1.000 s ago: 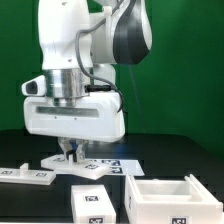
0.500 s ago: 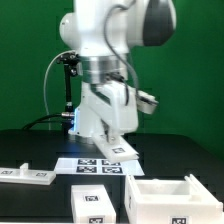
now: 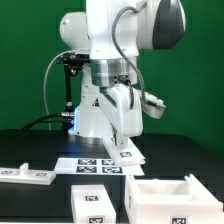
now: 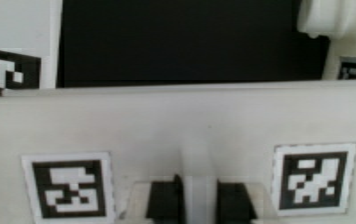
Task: Assemble cabinet
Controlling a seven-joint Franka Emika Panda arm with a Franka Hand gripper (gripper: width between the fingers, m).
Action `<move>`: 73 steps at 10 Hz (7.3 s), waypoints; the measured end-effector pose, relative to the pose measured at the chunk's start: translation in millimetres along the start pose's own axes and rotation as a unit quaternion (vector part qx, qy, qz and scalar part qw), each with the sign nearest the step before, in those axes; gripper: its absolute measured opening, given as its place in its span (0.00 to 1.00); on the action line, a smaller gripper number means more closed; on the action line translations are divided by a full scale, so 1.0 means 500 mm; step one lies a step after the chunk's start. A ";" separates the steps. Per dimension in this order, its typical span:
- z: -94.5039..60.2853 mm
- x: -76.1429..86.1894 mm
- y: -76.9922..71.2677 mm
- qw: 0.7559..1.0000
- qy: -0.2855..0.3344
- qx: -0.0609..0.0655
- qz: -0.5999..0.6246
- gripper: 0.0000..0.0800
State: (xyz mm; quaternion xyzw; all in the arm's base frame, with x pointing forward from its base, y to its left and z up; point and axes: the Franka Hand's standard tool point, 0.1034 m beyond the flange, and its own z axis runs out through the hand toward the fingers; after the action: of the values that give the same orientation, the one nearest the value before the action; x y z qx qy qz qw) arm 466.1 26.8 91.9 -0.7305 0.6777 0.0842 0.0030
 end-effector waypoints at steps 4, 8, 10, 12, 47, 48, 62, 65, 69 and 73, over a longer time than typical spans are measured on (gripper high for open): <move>0.032 -0.066 0.016 0.999 0.019 -0.004 0.038 0.08; 0.043 -0.130 0.039 0.991 0.118 -0.032 0.052 0.08; 0.054 -0.152 0.044 0.991 0.124 -0.036 0.035 0.08; 0.055 -0.160 0.038 0.992 0.120 -0.022 0.024 0.08; 0.075 -0.137 -0.079 0.993 0.051 0.104 0.016 0.08; 0.074 -0.136 -0.082 0.993 0.049 0.107 0.024 0.08; 0.055 -0.132 -0.203 0.989 0.059 0.131 0.021 0.08; 0.045 -0.128 -0.247 0.988 0.063 0.139 0.019 0.08; 0.047 -0.127 -0.268 0.989 0.061 0.128 0.031 0.08; 0.048 -0.126 -0.269 0.990 0.058 0.120 0.037 0.10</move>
Offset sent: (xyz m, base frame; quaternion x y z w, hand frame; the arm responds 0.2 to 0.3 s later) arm 0.0000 0.0000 0.0000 0.0000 0.0000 0.0000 1.0000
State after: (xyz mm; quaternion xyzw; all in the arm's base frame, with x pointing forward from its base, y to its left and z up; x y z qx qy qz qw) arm 592.3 103.1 61.5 -0.7031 0.7083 -0.0402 0.0478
